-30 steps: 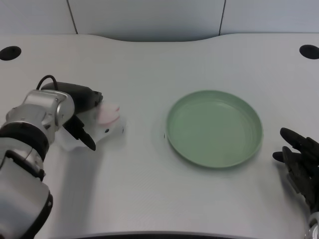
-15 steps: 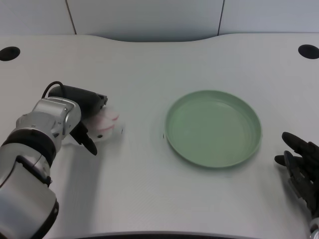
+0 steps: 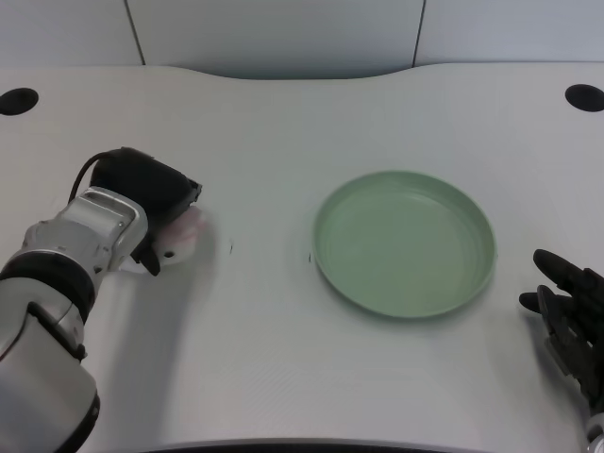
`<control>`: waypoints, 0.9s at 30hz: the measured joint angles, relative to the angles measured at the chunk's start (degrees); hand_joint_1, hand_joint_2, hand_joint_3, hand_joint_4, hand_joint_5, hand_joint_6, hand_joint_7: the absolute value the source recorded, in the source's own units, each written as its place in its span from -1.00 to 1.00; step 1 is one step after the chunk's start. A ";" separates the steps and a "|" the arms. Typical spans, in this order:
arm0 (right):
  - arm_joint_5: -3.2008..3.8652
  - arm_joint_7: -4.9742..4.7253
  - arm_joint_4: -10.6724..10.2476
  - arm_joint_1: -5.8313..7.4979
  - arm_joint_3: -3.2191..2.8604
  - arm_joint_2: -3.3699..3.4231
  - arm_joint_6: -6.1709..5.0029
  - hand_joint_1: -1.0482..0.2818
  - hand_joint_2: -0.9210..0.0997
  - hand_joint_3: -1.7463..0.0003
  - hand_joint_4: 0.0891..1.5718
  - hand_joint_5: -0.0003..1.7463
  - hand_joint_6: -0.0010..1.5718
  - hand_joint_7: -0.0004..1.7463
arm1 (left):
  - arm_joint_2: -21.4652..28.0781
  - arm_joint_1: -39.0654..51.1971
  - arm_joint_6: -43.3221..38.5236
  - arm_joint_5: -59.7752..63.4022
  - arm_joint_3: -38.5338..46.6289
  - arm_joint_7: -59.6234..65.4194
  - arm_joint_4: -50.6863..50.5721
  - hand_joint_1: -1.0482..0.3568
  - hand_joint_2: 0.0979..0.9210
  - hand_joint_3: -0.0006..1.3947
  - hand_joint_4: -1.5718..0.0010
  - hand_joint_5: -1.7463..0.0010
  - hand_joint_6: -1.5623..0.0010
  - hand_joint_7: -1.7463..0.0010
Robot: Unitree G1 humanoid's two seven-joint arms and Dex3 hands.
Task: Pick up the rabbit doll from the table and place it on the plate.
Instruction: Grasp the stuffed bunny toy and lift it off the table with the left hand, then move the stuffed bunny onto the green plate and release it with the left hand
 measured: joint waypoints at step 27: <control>-0.26 -1.12 0.37 -0.18 0.14 -0.02 0.85 0.15 -1.00 0.66 -0.16 -0.09 0.17 -0.99 | 3.44 -0.18 -9.86 -13.48 14.51 -1.05 0.14 0.16 -0.23 0.45 0.24 -0.43 0.10 -0.10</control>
